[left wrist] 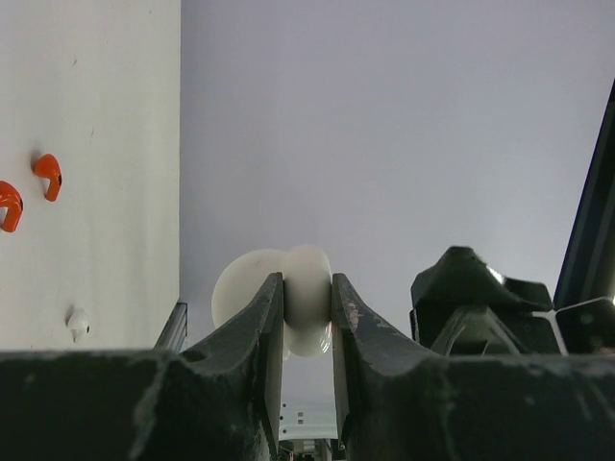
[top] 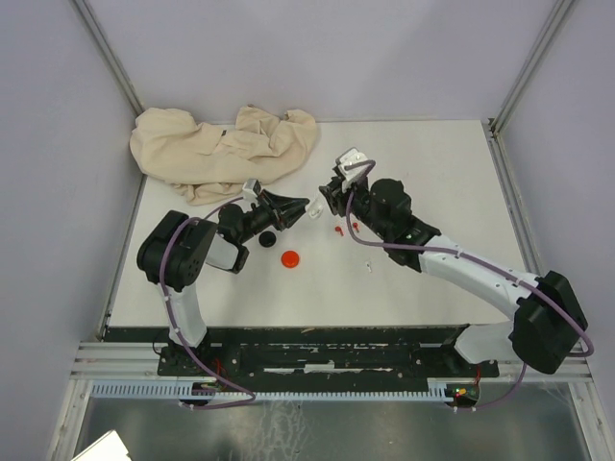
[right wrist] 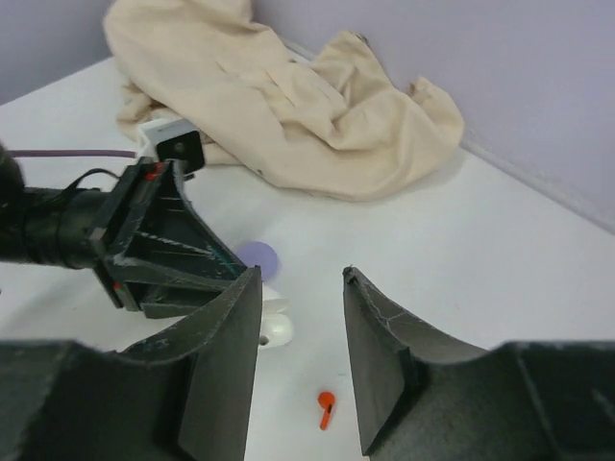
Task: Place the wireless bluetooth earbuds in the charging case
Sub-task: Pick up the earbud from the center of the board.
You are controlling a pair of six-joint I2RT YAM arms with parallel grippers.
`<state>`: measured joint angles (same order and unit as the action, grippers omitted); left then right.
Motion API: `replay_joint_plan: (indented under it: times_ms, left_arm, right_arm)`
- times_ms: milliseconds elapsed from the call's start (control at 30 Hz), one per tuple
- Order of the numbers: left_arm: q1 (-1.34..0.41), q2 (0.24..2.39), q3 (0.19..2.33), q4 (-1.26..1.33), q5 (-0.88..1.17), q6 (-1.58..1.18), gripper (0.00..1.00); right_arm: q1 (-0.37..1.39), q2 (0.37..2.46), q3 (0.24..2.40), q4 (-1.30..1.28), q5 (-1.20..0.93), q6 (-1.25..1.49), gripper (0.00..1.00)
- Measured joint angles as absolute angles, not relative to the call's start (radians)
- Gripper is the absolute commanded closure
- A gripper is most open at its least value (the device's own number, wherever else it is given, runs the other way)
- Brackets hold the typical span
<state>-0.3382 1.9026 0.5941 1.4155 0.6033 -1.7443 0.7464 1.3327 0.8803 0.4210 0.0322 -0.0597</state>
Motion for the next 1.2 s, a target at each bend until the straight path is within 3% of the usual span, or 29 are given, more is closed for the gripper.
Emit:
replay_joint_plan:
  times_ms: [233, 533, 833, 1200]
  left_arm:
    - [-0.335, 1.903, 0.594, 1.415, 0.604, -1.744, 0.97]
    - [-0.326, 1.900, 0.594, 1.400, 0.612, -1.731, 0.97]
    - [-0.327, 1.876, 0.595, 1.368, 0.642, -1.685, 0.97]
    - [-0.327, 1.824, 0.599, 1.285, 0.664, -1.623, 0.97]
  right_arm:
    - [0.684, 1.417, 1.189, -0.094, 0.231, 0.091, 0.50]
    - [0.608, 1.507, 1.165, -0.497, 0.219, 0.180, 0.48]
    - [0.607, 1.604, 1.093, -0.576, 0.118, 0.198, 0.43]
    - [0.607, 1.681, 1.084, -0.585, 0.020, 0.198, 0.44]
